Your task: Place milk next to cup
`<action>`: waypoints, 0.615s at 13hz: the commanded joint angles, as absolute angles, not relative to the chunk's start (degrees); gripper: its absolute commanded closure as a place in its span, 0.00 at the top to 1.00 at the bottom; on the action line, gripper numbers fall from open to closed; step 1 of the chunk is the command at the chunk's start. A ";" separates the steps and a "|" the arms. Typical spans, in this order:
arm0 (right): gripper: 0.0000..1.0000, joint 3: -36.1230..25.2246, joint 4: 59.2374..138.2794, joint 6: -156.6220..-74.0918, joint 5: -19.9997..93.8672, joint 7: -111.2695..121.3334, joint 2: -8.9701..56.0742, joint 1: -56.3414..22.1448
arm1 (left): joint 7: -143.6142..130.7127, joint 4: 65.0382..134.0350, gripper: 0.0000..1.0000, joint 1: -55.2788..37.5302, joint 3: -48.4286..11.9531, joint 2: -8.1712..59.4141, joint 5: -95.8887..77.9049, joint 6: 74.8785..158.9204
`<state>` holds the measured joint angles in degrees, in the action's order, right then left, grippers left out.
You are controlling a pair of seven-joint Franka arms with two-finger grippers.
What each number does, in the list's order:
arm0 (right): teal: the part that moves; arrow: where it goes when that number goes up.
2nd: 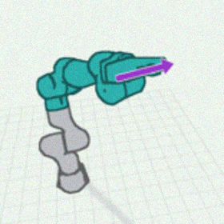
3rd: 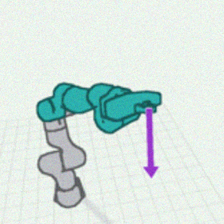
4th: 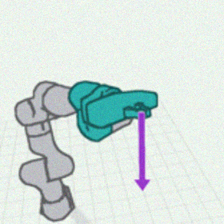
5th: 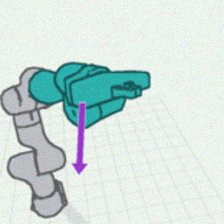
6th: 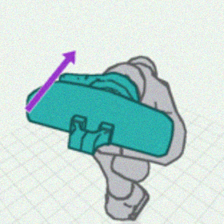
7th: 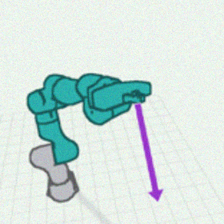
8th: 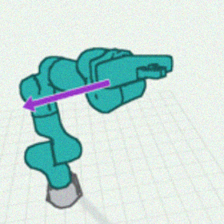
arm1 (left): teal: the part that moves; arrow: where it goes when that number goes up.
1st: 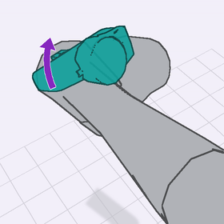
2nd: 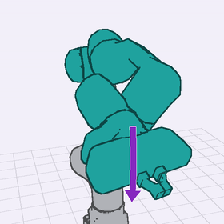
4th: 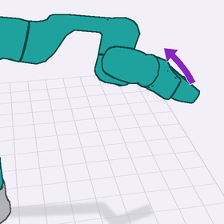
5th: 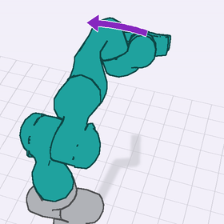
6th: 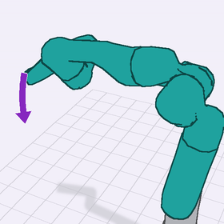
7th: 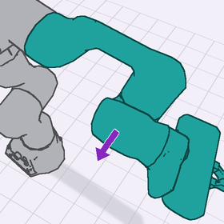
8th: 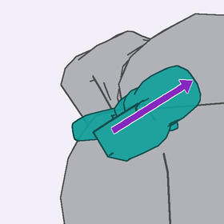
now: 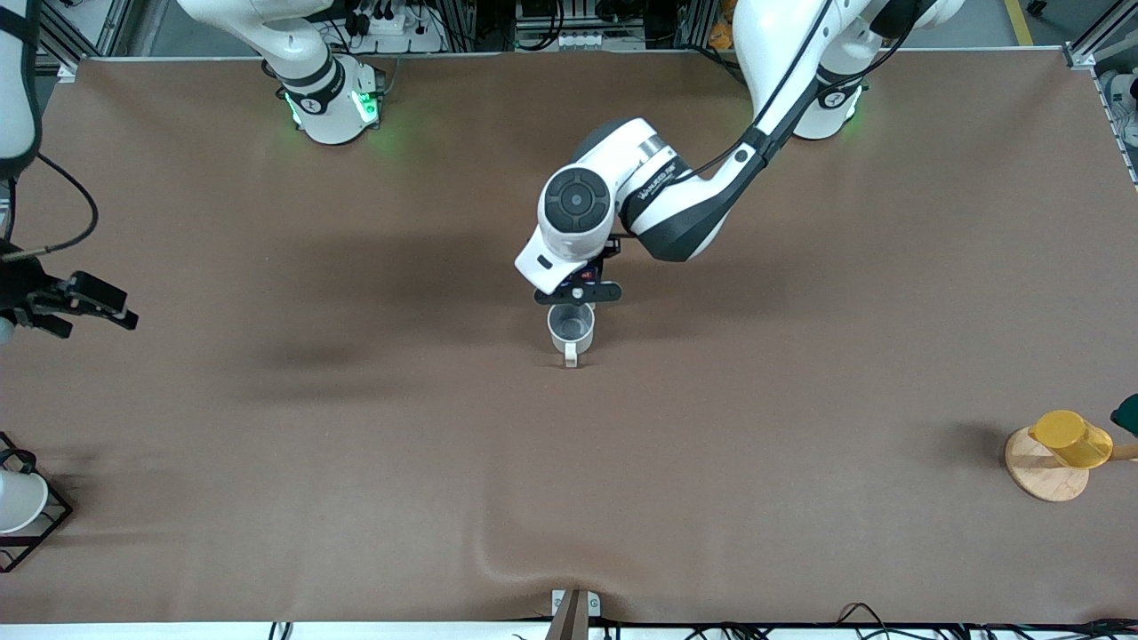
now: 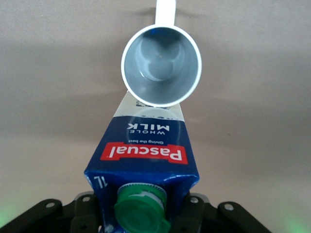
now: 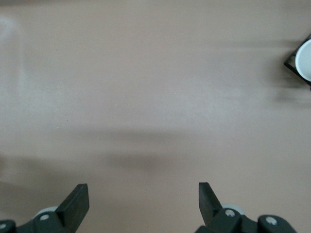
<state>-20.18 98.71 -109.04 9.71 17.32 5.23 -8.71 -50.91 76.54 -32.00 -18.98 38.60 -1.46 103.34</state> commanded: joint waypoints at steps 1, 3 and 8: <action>1.00 -18.90 100.46 -108.90 6.08 14.25 1.68 -7.91 | -51.50 74.80 0.55 -33.31 -17.75 39.72 -1.76 103.09; 1.00 -15.15 100.72 -108.63 3.79 11.53 -0.43 -5.38 | -51.68 74.79 0.55 -33.13 -17.75 39.81 -1.85 104.15; 1.00 0.09 100.55 -104.86 2.20 7.65 -2.64 7.56 | -51.77 74.79 0.56 -32.78 -17.75 41.48 -3.51 106.87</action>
